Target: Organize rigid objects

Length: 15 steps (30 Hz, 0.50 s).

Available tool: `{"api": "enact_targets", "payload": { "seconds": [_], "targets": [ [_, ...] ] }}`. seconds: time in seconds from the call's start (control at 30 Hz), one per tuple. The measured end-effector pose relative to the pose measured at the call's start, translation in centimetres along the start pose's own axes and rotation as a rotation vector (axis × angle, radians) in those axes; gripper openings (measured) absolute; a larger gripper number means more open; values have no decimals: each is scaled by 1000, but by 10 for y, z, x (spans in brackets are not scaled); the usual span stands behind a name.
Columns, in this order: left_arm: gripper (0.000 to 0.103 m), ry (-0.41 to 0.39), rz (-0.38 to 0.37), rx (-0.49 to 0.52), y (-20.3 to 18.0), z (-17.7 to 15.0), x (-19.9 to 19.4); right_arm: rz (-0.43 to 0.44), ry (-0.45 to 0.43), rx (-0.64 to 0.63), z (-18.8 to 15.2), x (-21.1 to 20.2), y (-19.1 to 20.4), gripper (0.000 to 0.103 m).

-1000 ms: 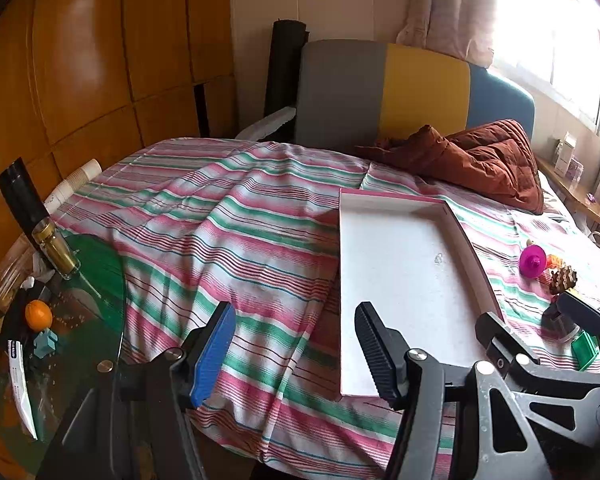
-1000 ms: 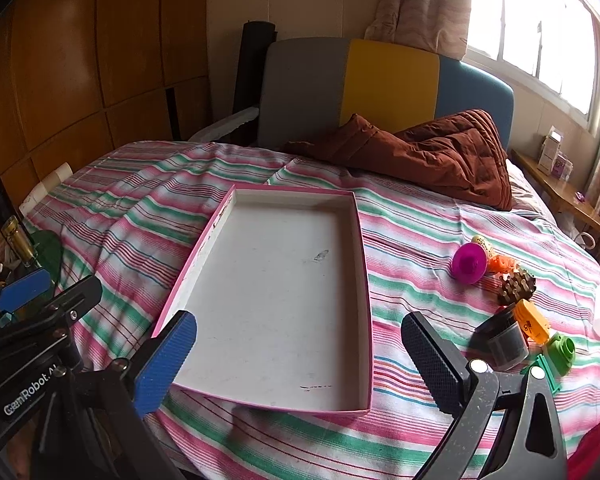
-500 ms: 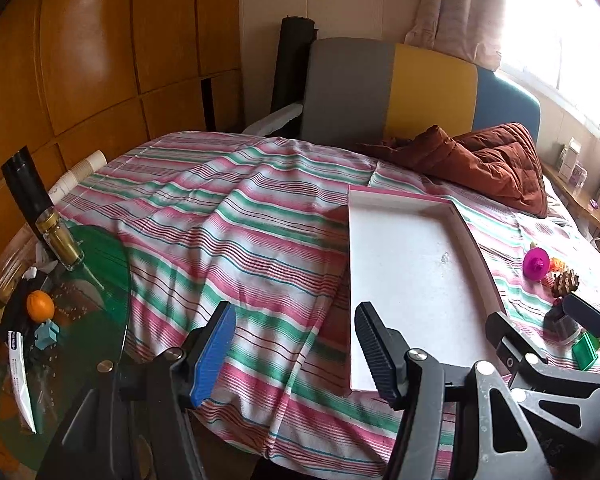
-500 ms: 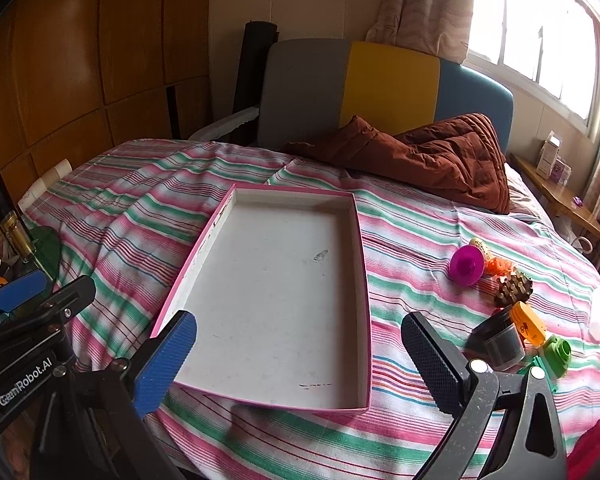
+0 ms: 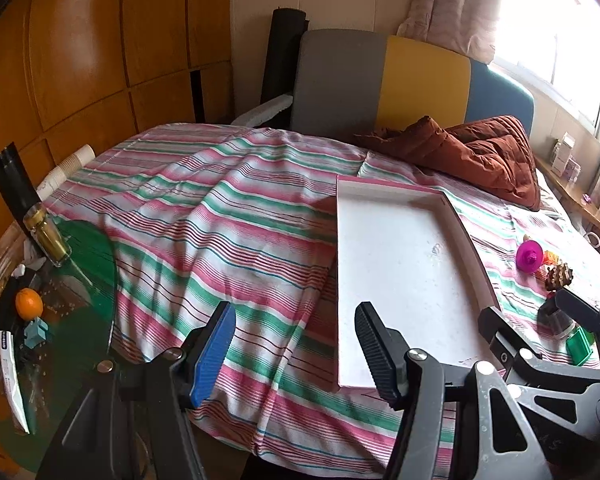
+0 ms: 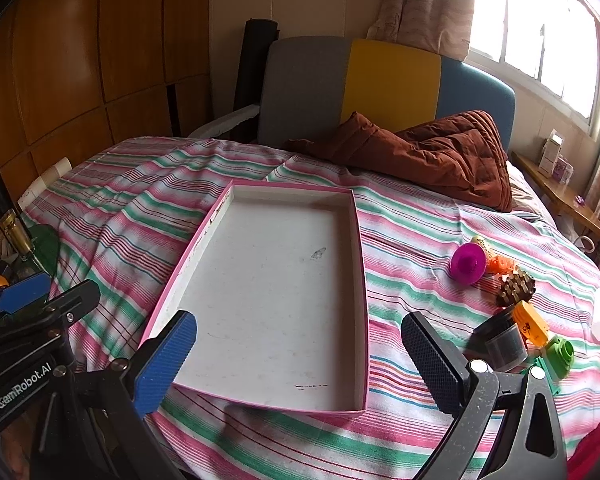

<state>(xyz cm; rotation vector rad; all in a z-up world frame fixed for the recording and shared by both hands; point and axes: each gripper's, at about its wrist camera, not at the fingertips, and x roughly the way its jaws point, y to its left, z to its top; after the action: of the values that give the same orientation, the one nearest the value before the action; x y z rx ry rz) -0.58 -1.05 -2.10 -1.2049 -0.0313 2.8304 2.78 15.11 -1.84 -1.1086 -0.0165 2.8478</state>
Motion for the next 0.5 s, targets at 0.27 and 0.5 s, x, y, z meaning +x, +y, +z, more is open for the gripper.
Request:
{"api": "enact_targets", "payload": {
  "seconds": [0.27, 0.5],
  "targets": [
    [63, 40, -63, 19, -9, -3, 8, -4, 19, 44, -2, 5, -32, 103],
    [63, 104, -210, 35, -30, 3, 18, -95, 41, 151, -7, 7, -106, 103]
  ]
}}
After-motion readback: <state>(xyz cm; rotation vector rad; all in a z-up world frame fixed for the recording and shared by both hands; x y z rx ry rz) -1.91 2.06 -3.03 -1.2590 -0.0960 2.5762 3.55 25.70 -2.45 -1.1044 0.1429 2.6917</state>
